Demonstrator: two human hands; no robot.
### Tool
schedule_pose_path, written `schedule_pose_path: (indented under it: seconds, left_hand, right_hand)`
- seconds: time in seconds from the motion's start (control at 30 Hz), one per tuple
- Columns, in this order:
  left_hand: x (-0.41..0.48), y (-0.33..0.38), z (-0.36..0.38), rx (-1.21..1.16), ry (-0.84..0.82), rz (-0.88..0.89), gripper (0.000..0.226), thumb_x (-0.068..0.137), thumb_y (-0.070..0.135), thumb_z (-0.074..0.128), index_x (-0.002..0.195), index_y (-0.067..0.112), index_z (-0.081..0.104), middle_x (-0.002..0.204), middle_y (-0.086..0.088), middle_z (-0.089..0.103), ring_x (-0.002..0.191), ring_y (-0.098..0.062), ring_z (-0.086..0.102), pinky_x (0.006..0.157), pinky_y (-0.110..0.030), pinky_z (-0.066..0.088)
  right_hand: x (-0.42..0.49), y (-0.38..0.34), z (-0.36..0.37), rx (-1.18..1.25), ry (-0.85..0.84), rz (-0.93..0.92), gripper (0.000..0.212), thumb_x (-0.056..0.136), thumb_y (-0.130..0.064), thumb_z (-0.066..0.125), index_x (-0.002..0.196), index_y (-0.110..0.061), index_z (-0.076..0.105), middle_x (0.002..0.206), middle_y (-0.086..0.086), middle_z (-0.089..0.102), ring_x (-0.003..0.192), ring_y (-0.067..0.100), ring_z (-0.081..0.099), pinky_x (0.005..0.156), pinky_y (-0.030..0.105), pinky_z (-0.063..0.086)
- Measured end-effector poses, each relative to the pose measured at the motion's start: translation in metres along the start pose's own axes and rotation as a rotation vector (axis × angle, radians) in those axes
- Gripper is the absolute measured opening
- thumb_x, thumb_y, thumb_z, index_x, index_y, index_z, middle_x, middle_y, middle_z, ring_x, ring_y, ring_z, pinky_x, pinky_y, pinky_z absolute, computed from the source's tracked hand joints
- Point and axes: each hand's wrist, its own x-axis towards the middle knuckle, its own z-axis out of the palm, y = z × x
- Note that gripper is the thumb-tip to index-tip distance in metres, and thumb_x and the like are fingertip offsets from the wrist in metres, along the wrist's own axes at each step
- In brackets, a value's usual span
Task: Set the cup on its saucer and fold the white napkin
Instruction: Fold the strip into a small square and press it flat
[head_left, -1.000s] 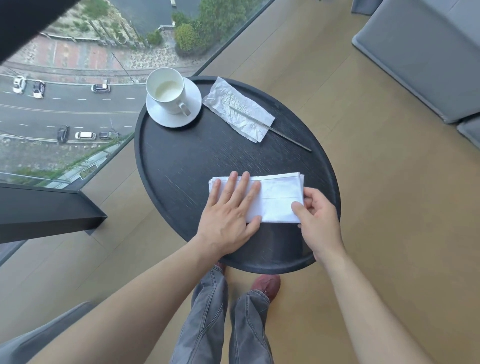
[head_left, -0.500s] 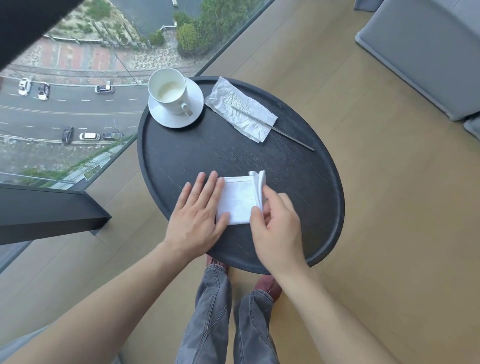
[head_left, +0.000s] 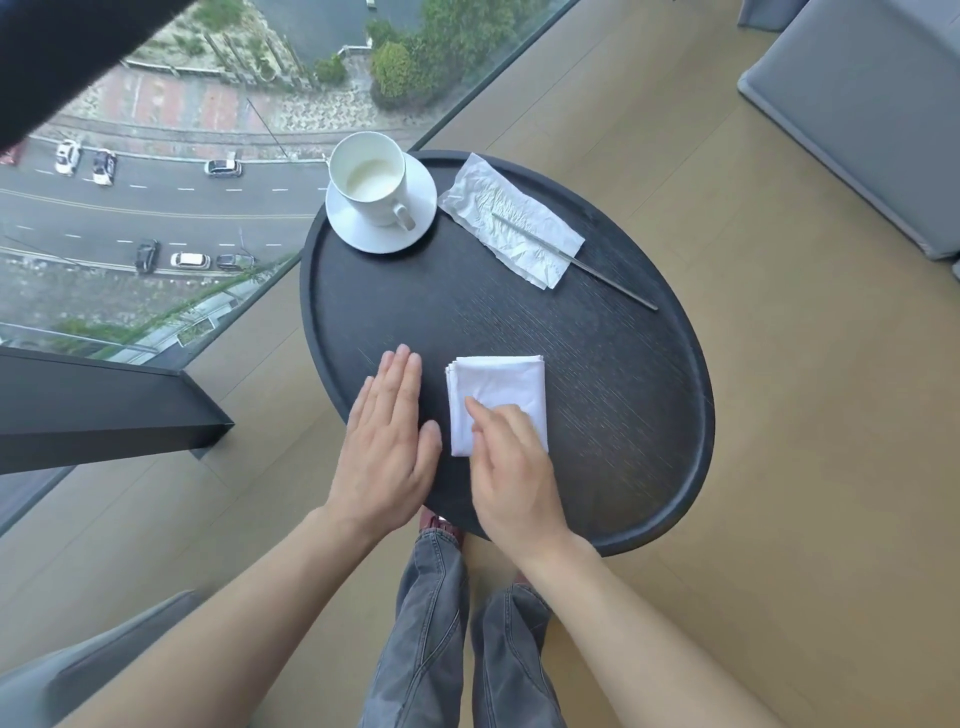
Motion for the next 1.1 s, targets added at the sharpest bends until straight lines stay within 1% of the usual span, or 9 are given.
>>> schedule_pose_path:
  seconds: [0.07, 0.13, 0.23, 0.47, 0.63, 0.73, 0.8, 0.9, 1.1]
  left_hand:
    - [-0.001, 0.018, -0.001, 0.009, 0.083, 0.042, 0.071, 0.099, 0.028, 0.035, 0.163, 0.001, 0.022, 0.173, -0.014, 0.017, 0.162, -0.027, 0.011, 0.131, -0.041, 0.008]
    - [0.003, 0.036, 0.005, 0.062, 0.108, 0.148, 0.071, 0.099, 0.027, 0.039, 0.163, 0.001, 0.024, 0.173, -0.015, 0.017, 0.161, -0.028, 0.013, 0.13, -0.043, 0.011]
    - [0.015, 0.049, 0.024, 0.153, 0.047, 0.193, 0.071, 0.101, 0.034, 0.037, 0.163, 0.002, 0.025, 0.172, -0.015, 0.017, 0.161, -0.027, 0.012, 0.13, -0.046, 0.013]
    - [0.017, 0.031, 0.049, 0.26, -0.066, 0.153, 0.075, 0.103, 0.044, 0.03, 0.164, 0.001, 0.016, 0.173, -0.014, 0.005, 0.161, -0.027, 0.002, 0.13, -0.048, 0.007]
    - [0.022, 0.033, 0.033, 0.217, -0.176, 0.144, 0.076, 0.103, 0.045, 0.025, 0.165, 0.005, 0.007, 0.172, -0.009, -0.005, 0.161, -0.026, -0.004, 0.13, -0.045, 0.002]
    - [0.032, 0.033, 0.015, 0.219, -0.163, 0.196, 0.069, 0.097, 0.033, 0.033, 0.158, -0.001, 0.037, 0.166, -0.016, 0.036, 0.155, -0.034, 0.034, 0.123, -0.049, 0.034]
    - [0.044, 0.035, 0.006, 0.243, -0.122, 0.244, 0.058, 0.092, 0.029, 0.038, 0.138, 0.001, 0.06, 0.141, -0.015, 0.063, 0.131, -0.037, 0.059, 0.101, -0.047, 0.053]
    - [0.063, 0.045, -0.007, 0.305, -0.14, 0.23, 0.027, 0.093, 0.03, 0.047, 0.103, 0.011, 0.063, 0.106, -0.007, 0.064, 0.101, -0.033, 0.06, 0.08, -0.042, 0.048]
    - [0.087, 0.064, -0.018, 0.391, -0.395, 0.158, 0.032, 0.088, 0.039, 0.06, 0.106, 0.018, 0.045, 0.105, -0.001, 0.05, 0.1, -0.026, 0.047, 0.086, -0.039, 0.038]
  right_hand:
    - [-0.001, 0.012, -0.009, -0.134, 0.129, -0.078, 0.035, 0.095, 0.0, 0.05, 0.125, -0.001, 0.067, 0.111, 0.014, 0.067, 0.1, 0.034, 0.061, 0.084, 0.045, 0.051]
    - [0.005, 0.024, -0.018, -0.255, 0.148, -0.097, 0.039, 0.097, -0.007, 0.049, 0.134, -0.002, 0.062, 0.132, 0.015, 0.064, 0.123, 0.034, 0.058, 0.095, 0.044, 0.048]
    - [0.017, 0.041, -0.025, -0.39, -0.047, -0.091, 0.054, 0.102, -0.018, 0.039, 0.154, -0.003, 0.037, 0.163, 0.014, 0.035, 0.153, 0.028, 0.028, 0.118, 0.043, 0.035]
    - [0.023, 0.064, -0.025, -0.622, -0.364, -0.103, 0.072, 0.104, -0.045, 0.022, 0.162, -0.008, 0.004, 0.171, 0.008, -0.01, 0.158, 0.021, -0.009, 0.127, 0.039, 0.008]
    - [0.027, 0.056, -0.032, -0.681, -0.387, -0.095, 0.074, 0.104, -0.045, 0.031, 0.162, -0.004, 0.008, 0.171, 0.014, 0.0, 0.158, 0.029, 0.001, 0.126, 0.042, 0.015]
    - [0.043, 0.043, -0.043, -0.728, -0.349, -0.157, 0.062, 0.096, -0.027, 0.055, 0.15, -0.001, 0.041, 0.154, 0.018, 0.045, 0.142, 0.036, 0.044, 0.107, 0.044, 0.043]
    - [0.062, 0.031, -0.05, -0.785, -0.338, -0.182, 0.04, 0.087, -0.013, 0.063, 0.127, -0.008, 0.058, 0.124, 0.011, 0.063, 0.113, 0.031, 0.062, 0.084, 0.039, 0.049]
    - [0.089, 0.012, -0.056, -0.796, -0.406, -0.099, 0.028, 0.086, -0.007, 0.062, 0.113, -0.014, 0.056, 0.114, 0.007, 0.058, 0.106, 0.028, 0.058, 0.08, 0.036, 0.045]
    - [0.116, 0.006, -0.056, -0.723, -0.648, 0.007, 0.042, 0.088, -0.021, 0.07, 0.123, -0.011, 0.049, 0.127, 0.011, 0.049, 0.123, 0.031, 0.047, 0.083, 0.039, 0.043]
